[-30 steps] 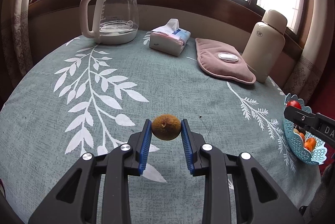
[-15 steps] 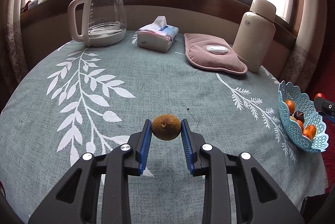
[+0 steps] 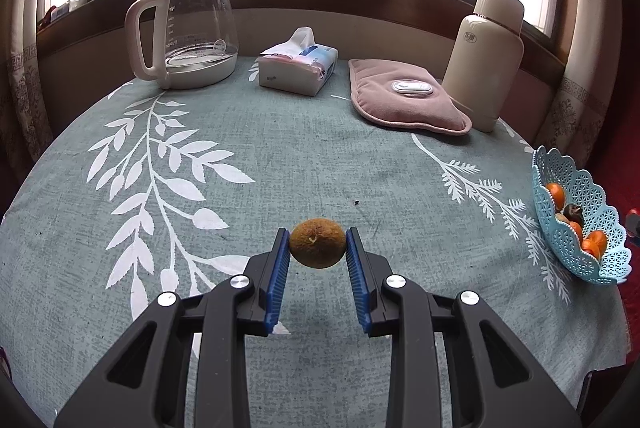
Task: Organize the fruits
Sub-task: 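Carry the tomato with the right tool while the left tool carries the kiwi toward the basket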
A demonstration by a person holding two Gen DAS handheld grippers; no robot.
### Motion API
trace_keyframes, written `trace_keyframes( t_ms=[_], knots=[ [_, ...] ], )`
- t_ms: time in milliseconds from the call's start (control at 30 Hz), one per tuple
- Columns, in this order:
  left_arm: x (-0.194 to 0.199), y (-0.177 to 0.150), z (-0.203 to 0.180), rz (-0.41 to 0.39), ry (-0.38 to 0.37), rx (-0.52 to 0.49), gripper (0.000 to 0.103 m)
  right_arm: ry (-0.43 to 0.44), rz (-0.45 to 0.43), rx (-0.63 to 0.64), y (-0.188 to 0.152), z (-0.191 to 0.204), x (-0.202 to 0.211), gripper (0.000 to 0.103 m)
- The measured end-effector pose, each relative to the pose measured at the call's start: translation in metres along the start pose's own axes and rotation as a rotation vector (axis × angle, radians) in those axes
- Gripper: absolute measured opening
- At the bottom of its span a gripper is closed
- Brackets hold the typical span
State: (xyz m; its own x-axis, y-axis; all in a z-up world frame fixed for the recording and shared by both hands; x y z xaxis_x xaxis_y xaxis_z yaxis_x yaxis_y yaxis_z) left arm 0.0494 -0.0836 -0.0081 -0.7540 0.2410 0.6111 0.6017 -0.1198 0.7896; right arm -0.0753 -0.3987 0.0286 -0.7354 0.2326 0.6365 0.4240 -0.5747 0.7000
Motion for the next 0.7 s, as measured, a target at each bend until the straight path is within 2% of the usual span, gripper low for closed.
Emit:
trace_keyframes(
  t_ms=[133,200,267,433,700],
  knots=[
    [0.000,0.000,0.000,0.000,0.000,0.001,0.029,0.000,0.007,-0.018,-0.002,-0.005,-0.001,0.032],
    [0.000,0.000,0.000,0.000,0.000,0.001,0.029,0.002,0.000,-0.024,-0.001,-0.008,0.001,0.036],
    [0.000,0.000,-0.001,0.000,0.000,0.001,0.029,-0.004,-0.017,-0.030,0.000,-0.010,0.004,0.045],
    [0.000,0.001,-0.002,-0.006,-0.013,-0.004,0.029,-0.008,-0.043,-0.034,0.002,-0.015,0.013,0.045],
    [0.017,0.008,-0.023,-0.034,-0.096,-0.039,0.029,-0.032,-0.113,0.020,0.002,-0.019,0.031,0.048]
  ],
)
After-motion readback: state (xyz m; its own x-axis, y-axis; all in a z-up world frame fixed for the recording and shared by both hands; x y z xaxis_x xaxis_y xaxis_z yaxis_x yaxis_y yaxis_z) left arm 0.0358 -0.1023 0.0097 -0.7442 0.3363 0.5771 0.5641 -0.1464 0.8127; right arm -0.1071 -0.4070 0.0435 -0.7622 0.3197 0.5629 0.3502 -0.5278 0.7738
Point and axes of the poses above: each gripper's, at about its wrist camera, not at the fingertips, and x roughly against the way its jaws point, z to its left, y to its top, the point moved 6 cm from there along -x, roughly the way its jaws point, and after that the axes turned 3 degrees about -x, right-handed, at the moved point
